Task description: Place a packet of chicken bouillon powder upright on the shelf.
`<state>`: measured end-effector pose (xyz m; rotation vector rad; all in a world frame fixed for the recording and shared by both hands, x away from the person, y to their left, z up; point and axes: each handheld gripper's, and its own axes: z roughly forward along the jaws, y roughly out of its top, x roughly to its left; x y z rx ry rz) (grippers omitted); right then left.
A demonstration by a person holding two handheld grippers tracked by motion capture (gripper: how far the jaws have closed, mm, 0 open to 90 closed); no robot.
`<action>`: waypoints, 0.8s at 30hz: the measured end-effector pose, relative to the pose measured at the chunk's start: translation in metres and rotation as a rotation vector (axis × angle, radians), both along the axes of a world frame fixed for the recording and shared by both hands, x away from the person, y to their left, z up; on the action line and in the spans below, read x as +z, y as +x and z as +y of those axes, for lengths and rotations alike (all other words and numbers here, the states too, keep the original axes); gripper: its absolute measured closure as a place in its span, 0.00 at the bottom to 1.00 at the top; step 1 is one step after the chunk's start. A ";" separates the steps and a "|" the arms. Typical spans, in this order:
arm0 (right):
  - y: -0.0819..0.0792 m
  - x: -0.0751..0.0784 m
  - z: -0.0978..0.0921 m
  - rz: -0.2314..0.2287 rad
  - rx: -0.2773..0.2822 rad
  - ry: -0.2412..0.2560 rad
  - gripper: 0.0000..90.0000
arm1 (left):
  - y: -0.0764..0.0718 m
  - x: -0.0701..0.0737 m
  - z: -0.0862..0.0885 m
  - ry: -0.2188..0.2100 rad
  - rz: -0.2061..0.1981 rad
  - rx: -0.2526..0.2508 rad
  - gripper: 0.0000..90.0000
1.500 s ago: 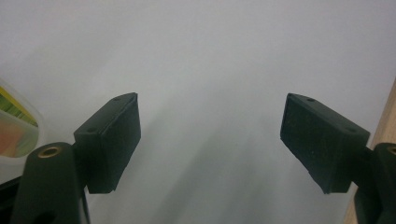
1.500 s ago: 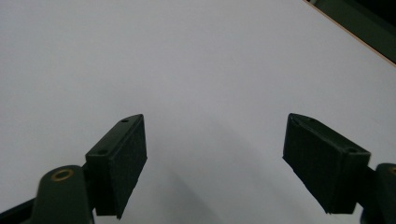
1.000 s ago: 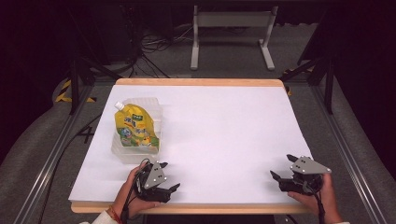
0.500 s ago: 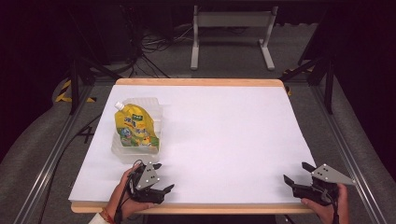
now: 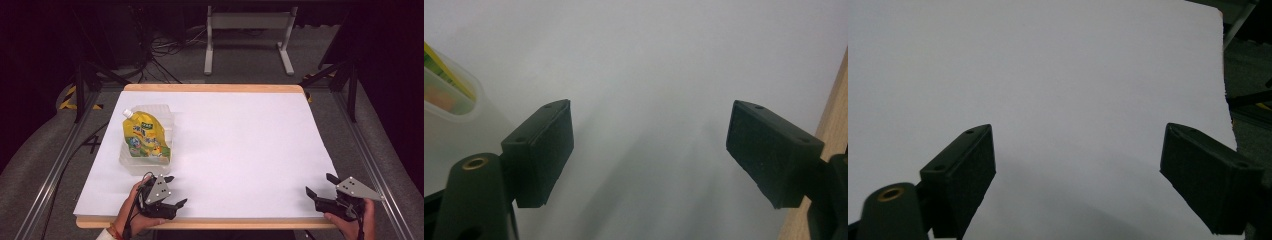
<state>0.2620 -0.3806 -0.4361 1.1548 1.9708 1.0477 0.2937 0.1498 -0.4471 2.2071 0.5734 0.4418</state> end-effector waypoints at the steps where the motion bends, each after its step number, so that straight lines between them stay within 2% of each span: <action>1: 0.000 0.000 0.002 -0.001 0.001 -0.004 0.17 | 0.000 0.000 0.001 -0.003 0.000 -0.002 0.22; 4: 0.001 0.000 0.005 -0.003 0.009 -0.021 0.17 | 0.001 0.000 0.001 -0.004 0.002 0.000 0.22; 24: 0.008 0.001 0.008 -0.026 0.006 -0.025 0.17 | 0.002 -0.002 0.006 -0.006 0.013 0.022 0.22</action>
